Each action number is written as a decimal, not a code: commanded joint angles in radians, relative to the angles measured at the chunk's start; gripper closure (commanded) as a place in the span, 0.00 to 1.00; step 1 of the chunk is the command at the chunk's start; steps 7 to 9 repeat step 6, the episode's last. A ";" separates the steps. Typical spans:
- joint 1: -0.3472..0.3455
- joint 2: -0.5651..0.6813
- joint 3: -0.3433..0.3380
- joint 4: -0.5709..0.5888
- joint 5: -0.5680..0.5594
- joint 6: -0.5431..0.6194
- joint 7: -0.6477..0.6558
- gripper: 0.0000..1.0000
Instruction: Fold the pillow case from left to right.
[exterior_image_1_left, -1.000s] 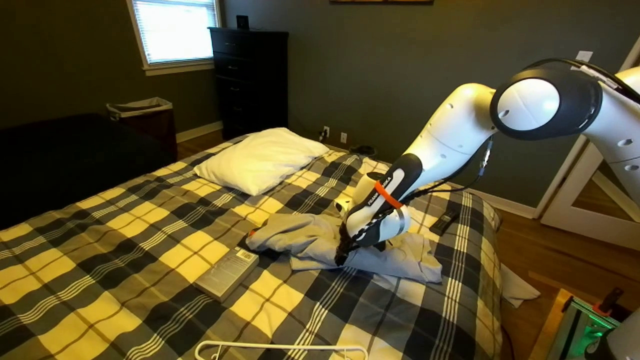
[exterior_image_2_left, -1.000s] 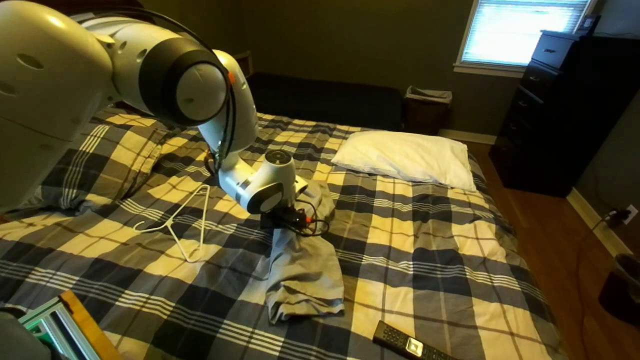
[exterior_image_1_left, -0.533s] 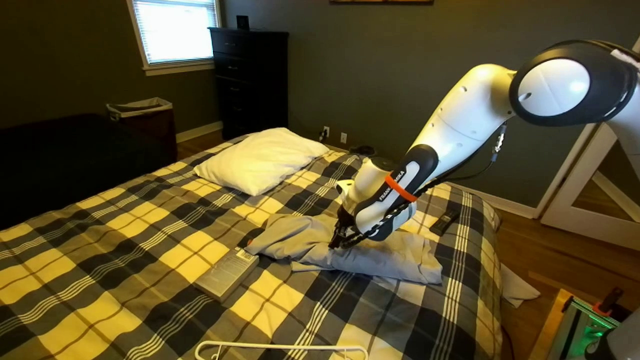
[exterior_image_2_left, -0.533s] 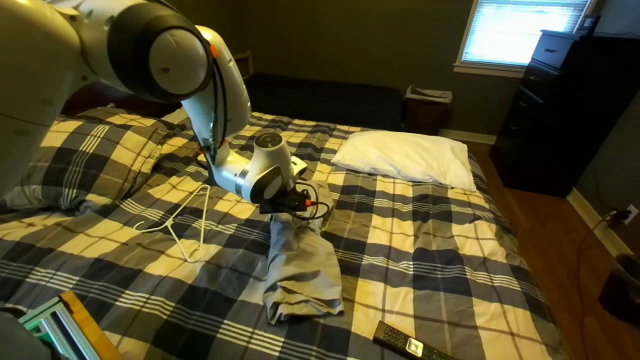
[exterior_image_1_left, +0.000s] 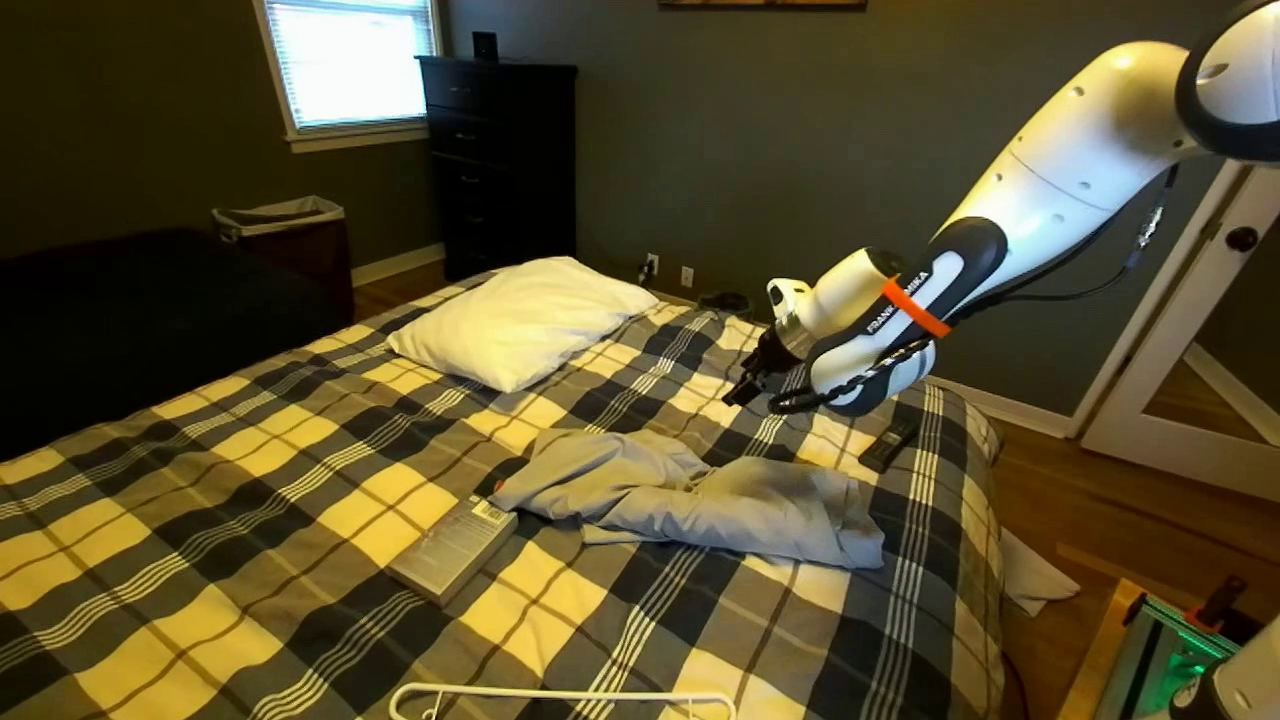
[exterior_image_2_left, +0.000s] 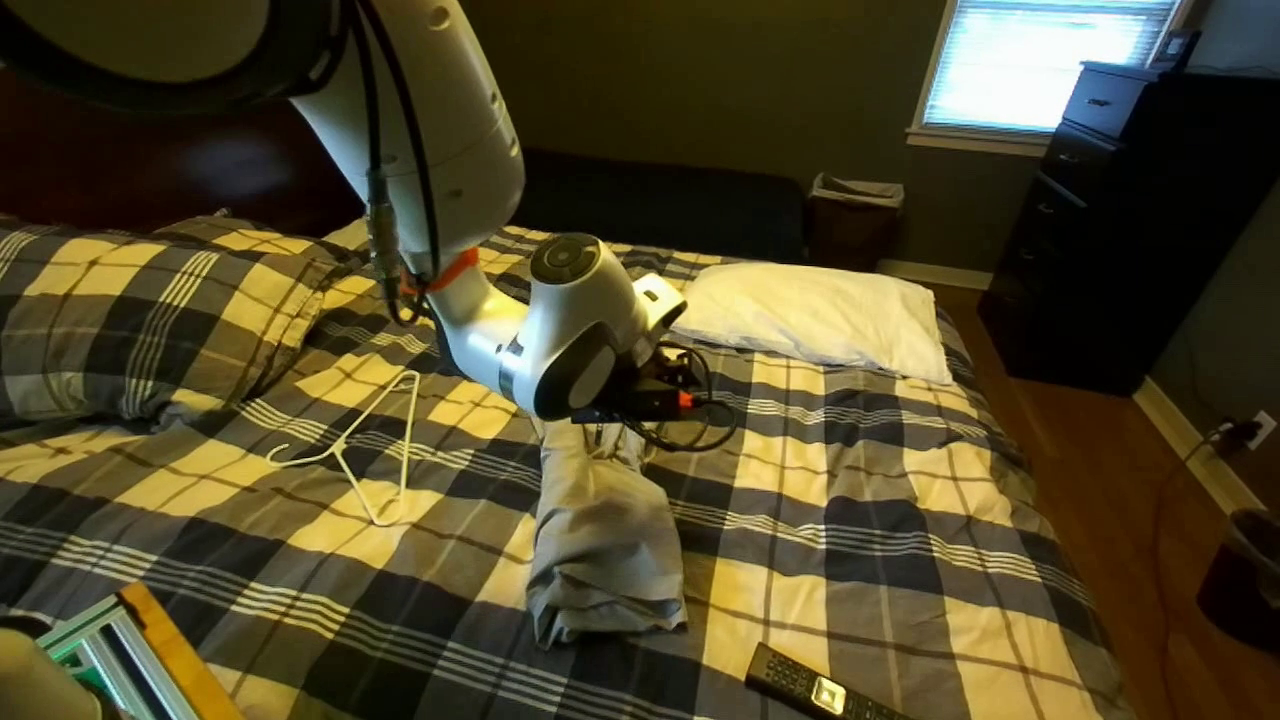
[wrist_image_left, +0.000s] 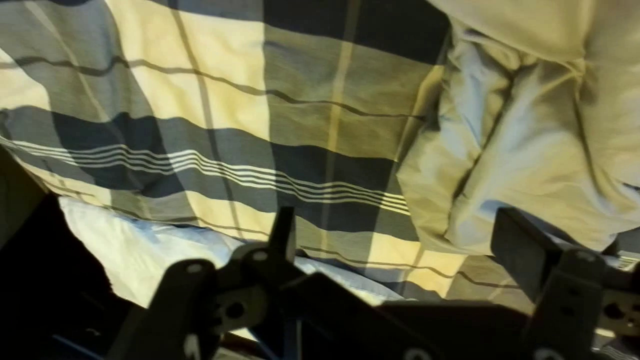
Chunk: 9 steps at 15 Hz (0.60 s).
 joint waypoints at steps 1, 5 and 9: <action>-0.275 0.036 0.183 -0.018 -0.117 0.012 0.048 0.00; -0.267 0.024 0.164 -0.014 -0.093 0.000 0.012 0.00; -0.269 0.027 0.168 -0.014 -0.093 0.000 0.012 0.00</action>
